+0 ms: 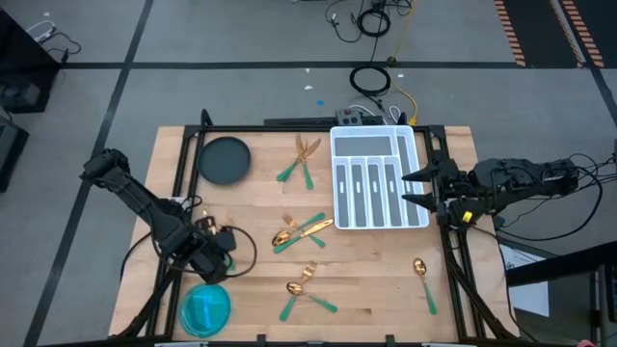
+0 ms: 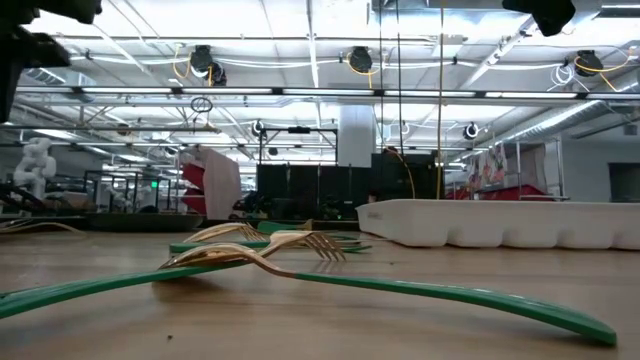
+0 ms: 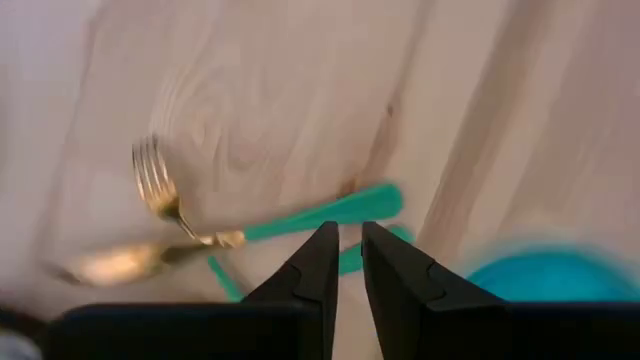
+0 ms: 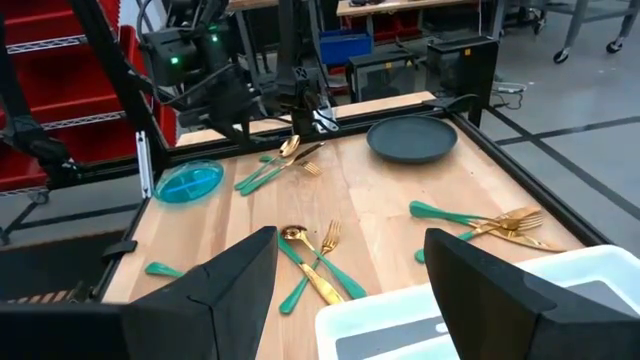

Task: Sort silverware
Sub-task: Put the green knife on the silverware organizer

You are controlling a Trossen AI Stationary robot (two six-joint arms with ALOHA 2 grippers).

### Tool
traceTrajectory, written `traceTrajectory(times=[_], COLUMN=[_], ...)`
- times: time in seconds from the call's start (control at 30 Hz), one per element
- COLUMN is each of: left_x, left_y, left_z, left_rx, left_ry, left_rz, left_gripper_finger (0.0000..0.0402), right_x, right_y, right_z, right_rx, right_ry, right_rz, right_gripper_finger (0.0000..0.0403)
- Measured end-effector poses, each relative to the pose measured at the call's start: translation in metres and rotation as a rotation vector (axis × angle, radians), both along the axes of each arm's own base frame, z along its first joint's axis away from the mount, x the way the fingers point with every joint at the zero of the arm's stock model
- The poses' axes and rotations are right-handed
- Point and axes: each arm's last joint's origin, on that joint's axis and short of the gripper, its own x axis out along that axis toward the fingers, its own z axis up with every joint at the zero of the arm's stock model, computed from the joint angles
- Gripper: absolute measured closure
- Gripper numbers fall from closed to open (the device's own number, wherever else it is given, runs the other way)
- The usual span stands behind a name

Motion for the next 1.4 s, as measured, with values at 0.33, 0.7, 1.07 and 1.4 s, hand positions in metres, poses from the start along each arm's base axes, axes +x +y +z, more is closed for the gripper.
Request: traceTrajectory(times=[0.33,0.7,1.07,1.4], left_x=[0.011,0.003,0.004,0.017], left_y=[0.013,0.022,0.038,0.054], left_z=[0.0,-0.039,-0.055,-0.064], left_rx=[0.013,-0.04,-0.007,-0.073], left_ry=[0.043,0.131,0.153,0.213], left_rz=[-0.319,-0.568,-0.603,-0.415], left_gripper_finger=[0.0318,0.0253,0.023,0.023], right_x=[0.001,0.004,0.004,0.004], right_y=[0.0,0.001,0.001,0.001], right_z=[0.0,-0.001,-0.001,-0.001], right_rx=[-0.019,-0.057,-0.051,-0.054], right_ry=[0.004,0.02,0.019,0.019], right_rz=[0.009,0.02,0.018,0.019], right_gripper_finger=[0.0156,0.0156,0.0156,0.0156])
